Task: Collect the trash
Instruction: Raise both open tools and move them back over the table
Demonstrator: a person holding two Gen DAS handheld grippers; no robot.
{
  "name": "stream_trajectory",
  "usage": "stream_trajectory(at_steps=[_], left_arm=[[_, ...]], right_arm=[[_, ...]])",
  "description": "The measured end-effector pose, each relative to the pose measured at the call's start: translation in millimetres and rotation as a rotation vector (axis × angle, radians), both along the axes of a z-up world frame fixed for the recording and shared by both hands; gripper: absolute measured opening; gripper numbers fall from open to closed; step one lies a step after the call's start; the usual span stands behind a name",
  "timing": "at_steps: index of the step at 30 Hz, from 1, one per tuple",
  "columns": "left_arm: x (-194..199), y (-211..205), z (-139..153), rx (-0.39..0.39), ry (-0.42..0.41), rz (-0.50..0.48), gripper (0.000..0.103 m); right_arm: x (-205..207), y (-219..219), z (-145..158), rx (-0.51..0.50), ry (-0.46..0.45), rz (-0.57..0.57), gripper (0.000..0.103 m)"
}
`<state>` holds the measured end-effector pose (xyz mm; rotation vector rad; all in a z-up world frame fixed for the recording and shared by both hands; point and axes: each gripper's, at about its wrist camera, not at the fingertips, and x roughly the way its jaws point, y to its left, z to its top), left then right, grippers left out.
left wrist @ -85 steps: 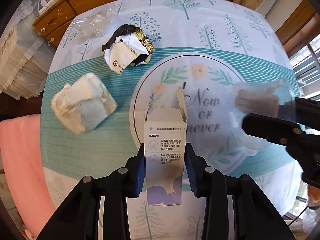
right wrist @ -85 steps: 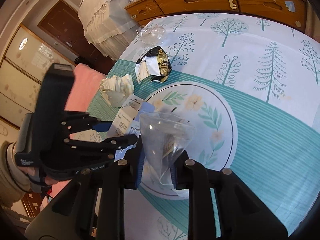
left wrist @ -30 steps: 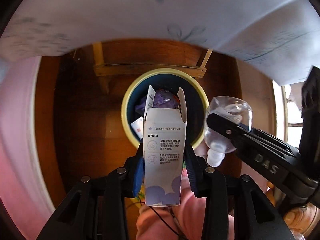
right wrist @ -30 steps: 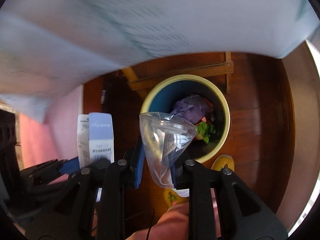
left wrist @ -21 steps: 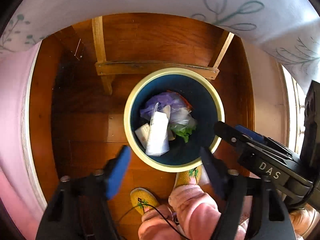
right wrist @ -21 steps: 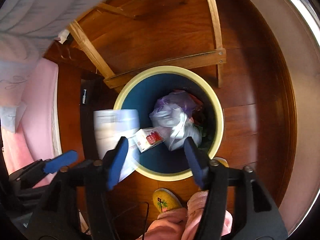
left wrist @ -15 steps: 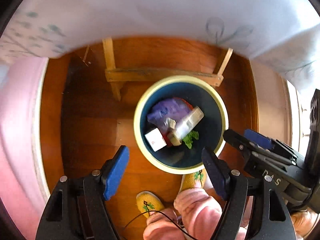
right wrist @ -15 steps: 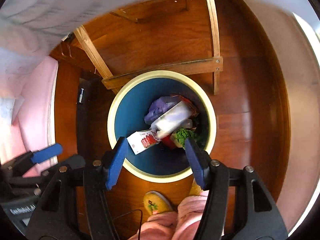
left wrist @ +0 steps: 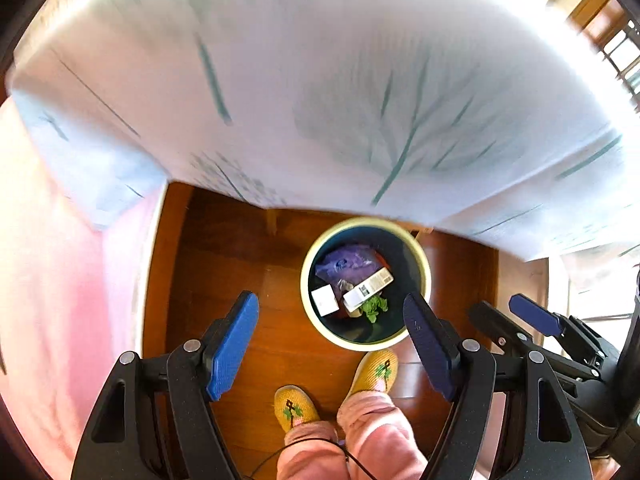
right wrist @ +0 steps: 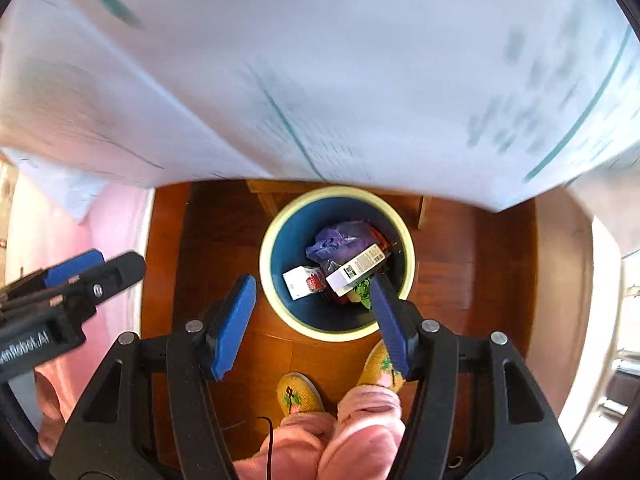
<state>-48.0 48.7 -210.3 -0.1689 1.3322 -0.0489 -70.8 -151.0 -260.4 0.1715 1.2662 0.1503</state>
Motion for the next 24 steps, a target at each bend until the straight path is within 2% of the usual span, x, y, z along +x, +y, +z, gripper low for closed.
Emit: stream_trajectory(at_steps=[9, 18, 24], left_arm=[[-9.8, 11.5, 131.7, 0.015, -0.119, 0.009, 0.076], [-7.8, 5.8, 232.0, 0.028, -0.234, -0.004, 0.076], [-0.8, 1.7, 289.1, 0.04, -0.312, 0.0, 0.076]], right_arm=[[-7.0, -2.9, 120.2, 0.006, -0.08, 0.037, 0.057], [-8.5, -4.7, 228.4, -0.007, -0.215, 0.08, 0.057], [3.5, -7.2, 283.4, -0.023, -0.322, 0.109, 0.057]])
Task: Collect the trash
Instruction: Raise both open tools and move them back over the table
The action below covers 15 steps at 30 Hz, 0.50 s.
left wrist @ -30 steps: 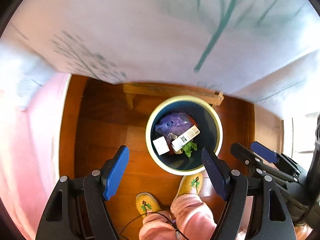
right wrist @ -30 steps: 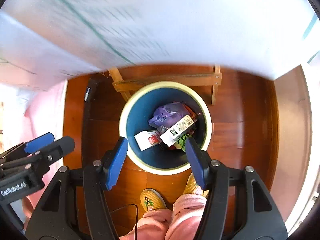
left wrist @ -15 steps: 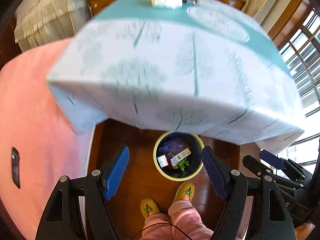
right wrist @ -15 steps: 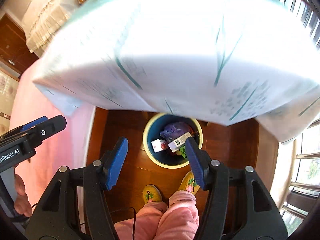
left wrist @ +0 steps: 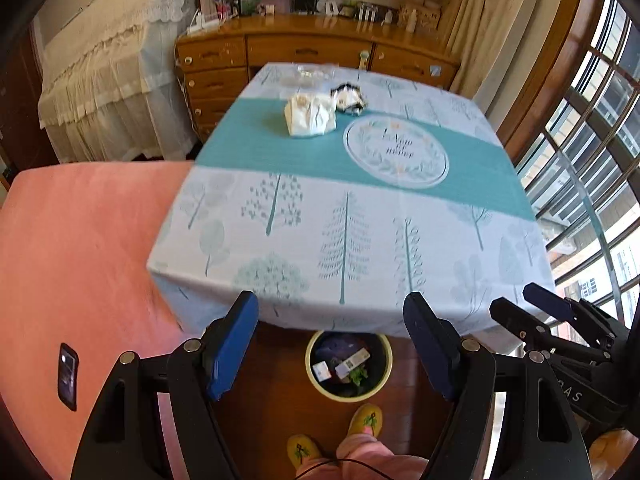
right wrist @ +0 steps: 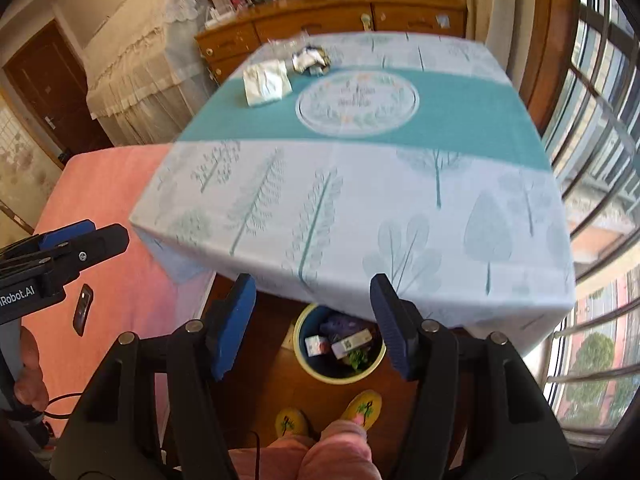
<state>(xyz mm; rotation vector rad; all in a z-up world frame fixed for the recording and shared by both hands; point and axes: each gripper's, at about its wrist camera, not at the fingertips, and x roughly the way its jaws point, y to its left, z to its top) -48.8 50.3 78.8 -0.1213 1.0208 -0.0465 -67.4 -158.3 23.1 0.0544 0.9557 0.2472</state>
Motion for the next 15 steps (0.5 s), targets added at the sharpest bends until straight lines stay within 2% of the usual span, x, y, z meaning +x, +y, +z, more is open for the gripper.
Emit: stream_trajectory(at_steps=[8, 15], left_arm=[[12.9, -11.4, 57.5, 0.043, -0.082, 0.013, 0.076], [25.3, -18.4, 85.9, 0.04, -0.106, 0.043, 0.076]], right_arm=[[21.5, -17.7, 64.7, 0.016, -0.147, 0.02, 0.057], [35.4, -29.2, 83.8, 0.02, -0.197, 0.049, 0.057]])
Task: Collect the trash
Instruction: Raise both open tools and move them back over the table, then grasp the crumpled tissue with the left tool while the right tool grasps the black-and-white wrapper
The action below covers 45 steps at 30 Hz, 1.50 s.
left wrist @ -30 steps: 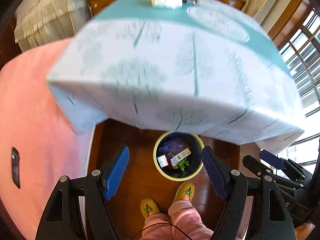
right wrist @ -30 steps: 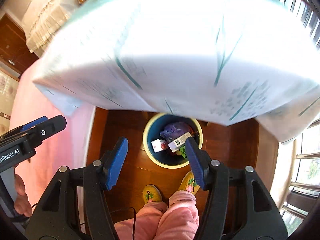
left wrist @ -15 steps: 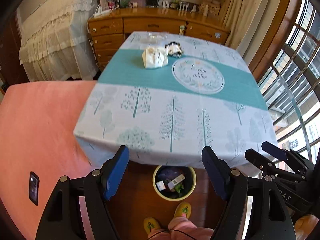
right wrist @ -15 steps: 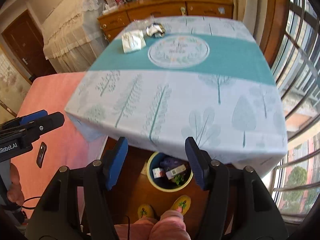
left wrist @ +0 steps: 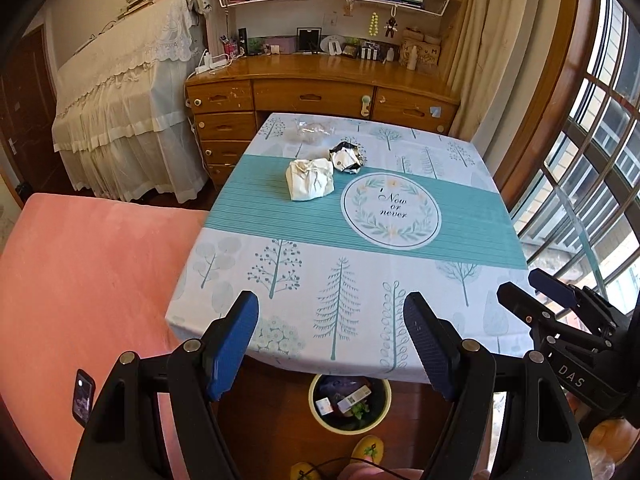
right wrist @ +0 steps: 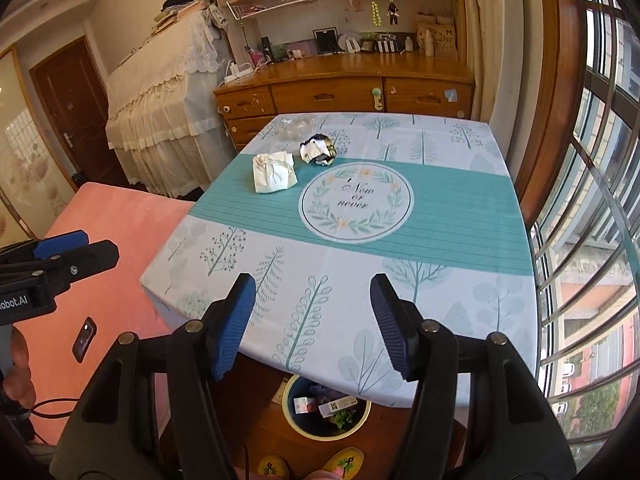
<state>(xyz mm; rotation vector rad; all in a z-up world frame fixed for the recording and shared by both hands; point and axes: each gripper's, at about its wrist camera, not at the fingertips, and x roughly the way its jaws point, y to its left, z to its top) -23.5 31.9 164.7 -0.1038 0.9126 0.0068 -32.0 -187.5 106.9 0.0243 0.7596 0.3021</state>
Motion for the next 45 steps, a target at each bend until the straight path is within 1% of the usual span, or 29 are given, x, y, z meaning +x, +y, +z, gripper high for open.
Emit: stream_trajectory(at_steps=[3, 9, 16, 19, 23, 28, 32, 34, 36, 38, 39, 41, 43, 45], left_arm=[[6.8, -3.9, 7.8, 0.001, -0.002, 0.008, 0.076], [25.5, -6.6, 17.8, 0.015, -0.019, -0.004, 0.076], [65.1, 5.4, 14.0, 0.005, -0.021, -0.022, 0.076], [92.6, 17.5, 5.0, -0.004, -0.011, -0.035, 0.076], [145.0, 38.7, -9.1, -0.029, 0.019, -0.077, 0.076], [225.6, 70.1, -27.5, -0.049, 0.061, -0.147, 0.076], [294.3, 90.8, -50.4, -0.059, 0.087, -0.2, 0.076], [329.4, 100.7, -68.1, -0.074, 0.111, -0.224, 0.076], [355.8, 104.8, -84.6, -0.089, 0.129, -0.243, 0.077], [389.5, 109.1, -109.6, -0.128, 0.173, -0.29, 0.08], [397.1, 108.3, -119.5, -0.143, 0.192, -0.305, 0.082], [422.1, 110.3, -142.7, -0.2, 0.248, -0.343, 0.083], [436.3, 106.2, -161.1, -0.218, 0.276, -0.372, 0.084], [449.8, 102.9, -176.6, -0.216, 0.292, -0.394, 0.084]], right_arm=[[5.2, -0.9, 3.6, -0.011, -0.015, 0.015, 0.057], [22.4, -5.7, 10.6, 0.004, -0.031, 0.018, 0.057], [59.1, 1.6, 13.9, 0.01, -0.024, -0.001, 0.058], [77.3, 11.1, 13.4, 0.004, -0.025, -0.006, 0.058], [112.9, 29.0, 10.4, -0.008, -0.019, -0.032, 0.058], [171.4, 52.0, 2.4, -0.004, 0.023, -0.103, 0.058], [228.4, 72.6, -11.2, -0.016, 0.055, -0.159, 0.058], [259.8, 83.7, -23.8, -0.017, 0.082, -0.194, 0.058], [284.9, 92.3, -36.0, -0.008, 0.106, -0.223, 0.058], [308.9, 100.2, -49.5, -0.002, 0.124, -0.251, 0.058], [318.2, 103.9, -55.4, -0.002, 0.13, -0.261, 0.058], [340.0, 112.0, -69.6, -0.002, 0.149, -0.288, 0.058], [351.1, 115.4, -80.7, 0.004, 0.164, -0.304, 0.058], [363.3, 119.7, -91.0, 0.01, 0.181, -0.319, 0.058]])
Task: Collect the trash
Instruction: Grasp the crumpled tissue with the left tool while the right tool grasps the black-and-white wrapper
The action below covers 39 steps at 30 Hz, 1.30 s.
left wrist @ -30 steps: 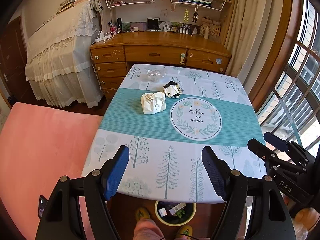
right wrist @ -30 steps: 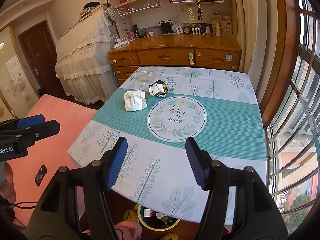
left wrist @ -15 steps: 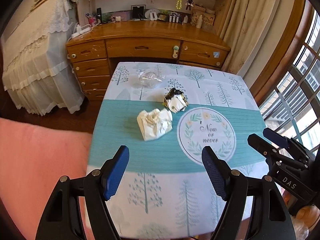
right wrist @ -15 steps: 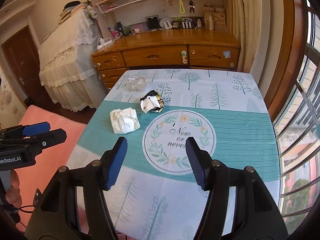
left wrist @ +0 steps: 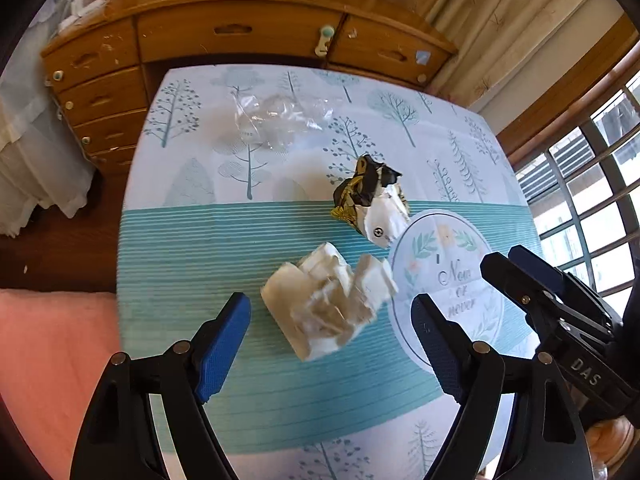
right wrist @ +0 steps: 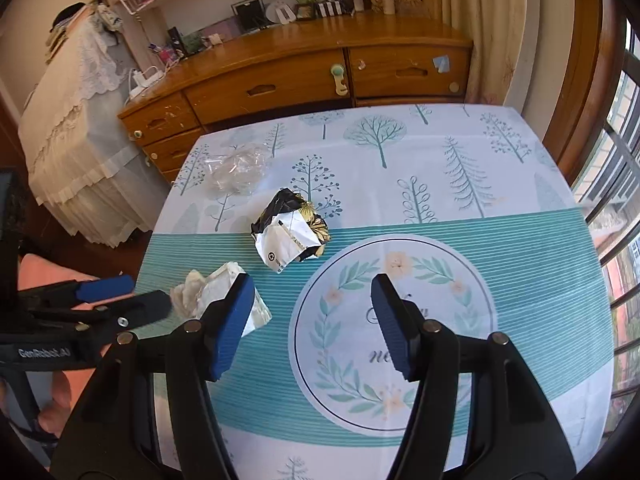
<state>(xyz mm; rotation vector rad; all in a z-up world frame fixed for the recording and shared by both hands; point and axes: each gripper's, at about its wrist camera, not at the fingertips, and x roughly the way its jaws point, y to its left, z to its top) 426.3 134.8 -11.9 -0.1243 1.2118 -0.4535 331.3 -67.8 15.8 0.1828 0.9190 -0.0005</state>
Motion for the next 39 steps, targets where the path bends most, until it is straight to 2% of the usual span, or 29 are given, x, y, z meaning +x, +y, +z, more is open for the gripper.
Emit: stream_trajectory(at_steps=[4, 12, 16, 18, 20, 28, 30, 32, 33, 35, 39], left_arm=[[22.0, -7.4, -24.1, -0.02, 0.039, -0.05, 0.085], [23.3, -18.0, -42.3, -0.029, 0.074, -0.139, 0.085], [23.2, -22.5, -52.4, 0.001, 0.073, -0.158, 0.084], [25.0, -20.7, -56.0, 0.018, 0.072, -0.127, 0.071], [29.6, -17.3, -60.2, 0.012, 0.083, -0.091, 0.068], [35.5, -15.6, -72.5, 0.021, 0.124, -0.084, 0.067], [37.6, -16.2, -78.8, 0.01, 0.148, -0.073, 0.067], [37.3, -17.3, -80.8, 0.002, 0.144, -0.068, 0.066], [35.9, -18.6, -79.4, 0.004, 0.127, -0.066, 0.057], [33.3, -19.5, -76.0, 0.014, 0.098, -0.071, 0.05], [28.2, -7.8, -67.4, 0.019, 0.072, -0.041, 0.044]], right_arm=[[17.3, 7.7, -15.9, -0.003, 0.017, -0.014, 0.058], [40.0, 7.4, -37.5, 0.007, 0.047, -0.072, 0.058], [39.4, 3.2, -36.8, 0.017, 0.048, -0.09, 0.058], [40.4, 3.4, -35.8, 0.023, 0.05, -0.09, 0.058], [42.3, 6.6, -35.6, 0.026, 0.049, -0.081, 0.058], [56.7, 25.6, -36.7, 0.022, 0.055, -0.042, 0.059], [64.3, 30.9, -39.7, 0.015, 0.063, -0.035, 0.064], [72.7, 34.4, -44.0, 0.003, 0.075, -0.033, 0.064], [76.5, 34.4, -45.5, 0.002, 0.079, -0.032, 0.065], [84.0, 36.2, -50.0, -0.004, 0.089, -0.034, 0.065], [97.1, 36.6, -58.8, 0.002, 0.107, -0.045, 0.065]])
